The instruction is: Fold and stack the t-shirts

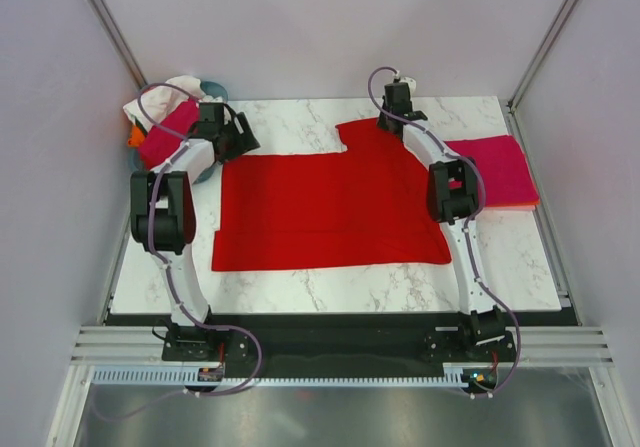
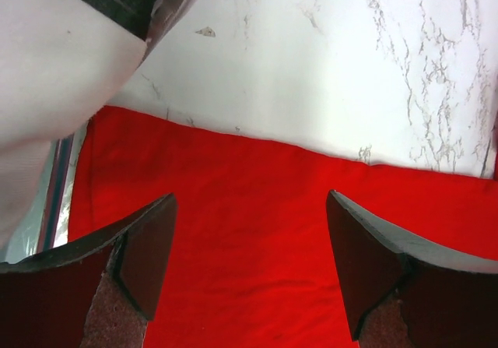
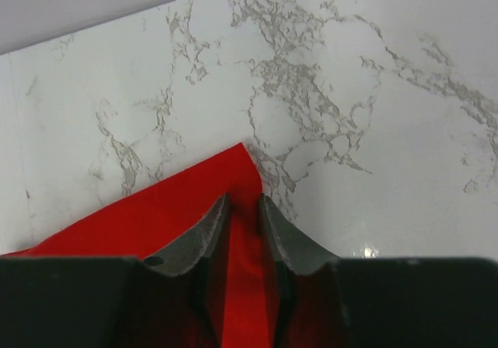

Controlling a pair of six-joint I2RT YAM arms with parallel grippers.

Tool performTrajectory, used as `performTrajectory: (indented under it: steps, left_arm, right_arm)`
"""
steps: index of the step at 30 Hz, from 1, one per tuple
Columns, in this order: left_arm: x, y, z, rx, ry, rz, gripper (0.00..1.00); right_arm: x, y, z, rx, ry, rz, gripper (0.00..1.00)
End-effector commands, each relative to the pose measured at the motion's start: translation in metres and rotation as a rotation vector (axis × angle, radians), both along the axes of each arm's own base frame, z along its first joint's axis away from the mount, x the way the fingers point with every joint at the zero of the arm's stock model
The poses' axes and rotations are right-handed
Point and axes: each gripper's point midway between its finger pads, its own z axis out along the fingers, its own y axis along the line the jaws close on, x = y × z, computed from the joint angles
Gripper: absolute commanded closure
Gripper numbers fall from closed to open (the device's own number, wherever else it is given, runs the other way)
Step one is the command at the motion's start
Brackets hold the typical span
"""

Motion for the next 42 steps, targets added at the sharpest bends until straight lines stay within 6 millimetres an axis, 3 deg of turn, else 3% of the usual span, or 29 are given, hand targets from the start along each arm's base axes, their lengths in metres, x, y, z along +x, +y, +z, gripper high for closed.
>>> performTrajectory:
  steps: [1,5,8,14,19,23,34,42]
  left_arm:
    - [0.006,0.006,0.003,0.070,-0.004,-0.027,0.15]
    - [0.005,0.012,-0.003,0.117,0.009,-0.024,0.15]
    - [0.005,0.015,-0.007,0.156,0.018,-0.018,0.15]
    - [0.006,0.023,-0.015,0.273,0.052,0.044,0.25]
    - [0.005,0.035,-0.021,0.409,0.089,0.121,0.26]
    - [0.017,0.033,-0.017,0.433,0.098,0.143,0.34]
    - [0.014,0.024,-0.031,0.443,0.182,0.155,0.36]
    - [0.025,0.021,-0.021,0.431,0.146,0.162,0.35]
  right_arm:
    - [-0.027,-0.013,-0.025,-0.127,0.127,-0.011,0.73]
    - [-0.027,-0.022,-0.021,-0.147,0.123,-0.052,0.92]
    - [-0.027,-0.031,-0.016,-0.116,0.120,-0.092,1.00]
    - [-0.029,-0.042,-0.012,-0.095,0.126,-0.106,1.00]
    - [-0.031,-0.047,-0.013,-0.076,0.131,-0.112,1.00]
    - [-0.029,-0.046,-0.009,-0.039,0.123,-0.106,1.00]
    - [-0.031,-0.057,-0.009,0.073,0.125,-0.128,1.00]
    - [-0.035,-0.089,-0.008,0.083,0.135,-0.193,1.00]
